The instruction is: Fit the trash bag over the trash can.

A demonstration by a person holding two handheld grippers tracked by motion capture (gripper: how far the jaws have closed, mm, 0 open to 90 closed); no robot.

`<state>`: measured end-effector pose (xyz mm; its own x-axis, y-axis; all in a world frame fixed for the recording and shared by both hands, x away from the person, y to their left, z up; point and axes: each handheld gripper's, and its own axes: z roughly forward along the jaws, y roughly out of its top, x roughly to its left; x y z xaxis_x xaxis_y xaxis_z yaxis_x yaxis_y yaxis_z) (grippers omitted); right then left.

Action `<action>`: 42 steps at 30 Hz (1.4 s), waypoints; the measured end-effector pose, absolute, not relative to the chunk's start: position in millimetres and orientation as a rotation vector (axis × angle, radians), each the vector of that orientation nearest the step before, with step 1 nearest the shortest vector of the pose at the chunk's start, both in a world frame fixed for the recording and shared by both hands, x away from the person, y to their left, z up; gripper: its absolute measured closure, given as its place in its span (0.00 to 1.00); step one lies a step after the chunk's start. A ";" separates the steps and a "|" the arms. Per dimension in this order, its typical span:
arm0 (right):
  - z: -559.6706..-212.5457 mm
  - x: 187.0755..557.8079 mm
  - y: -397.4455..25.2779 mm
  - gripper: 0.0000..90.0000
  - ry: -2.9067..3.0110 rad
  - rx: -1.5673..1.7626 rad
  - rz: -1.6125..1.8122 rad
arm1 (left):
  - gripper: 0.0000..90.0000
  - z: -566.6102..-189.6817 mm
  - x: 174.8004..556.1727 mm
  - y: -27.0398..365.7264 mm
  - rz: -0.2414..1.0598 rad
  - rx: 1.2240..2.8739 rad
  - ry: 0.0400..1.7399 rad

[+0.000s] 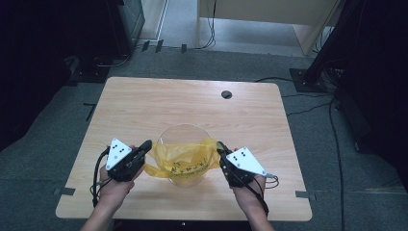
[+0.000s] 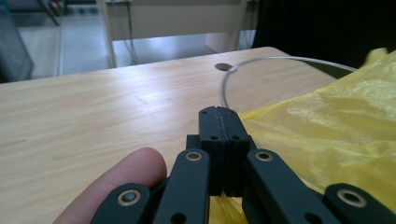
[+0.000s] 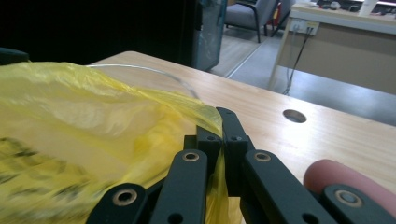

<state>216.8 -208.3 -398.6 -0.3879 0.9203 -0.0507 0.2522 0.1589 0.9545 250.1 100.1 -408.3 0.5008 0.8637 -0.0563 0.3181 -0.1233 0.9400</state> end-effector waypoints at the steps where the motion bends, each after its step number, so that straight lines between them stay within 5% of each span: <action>1: -399.6 221.5 -208.2 1.00 1.756 1.121 1.252 | 1.00 -409.4 254.1 97.6 0.653 1.681 1.028; 15: -431.6 278.1 -203.2 1.00 1.795 1.324 1.325 | 1.00 -444.7 294.6 75.5 0.680 1.673 1.231; 42: -497.0 302.7 -198.7 0.99 1.831 1.564 1.223 | 0.98 -513.5 311.5 76.5 0.591 1.876 1.455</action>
<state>302.7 -198.7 -497.0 -0.2657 0.9410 0.2098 0.5544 -0.0289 0.8317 311.5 76.5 -513.5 0.2713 0.9610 -0.0534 0.6517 -0.1426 0.7449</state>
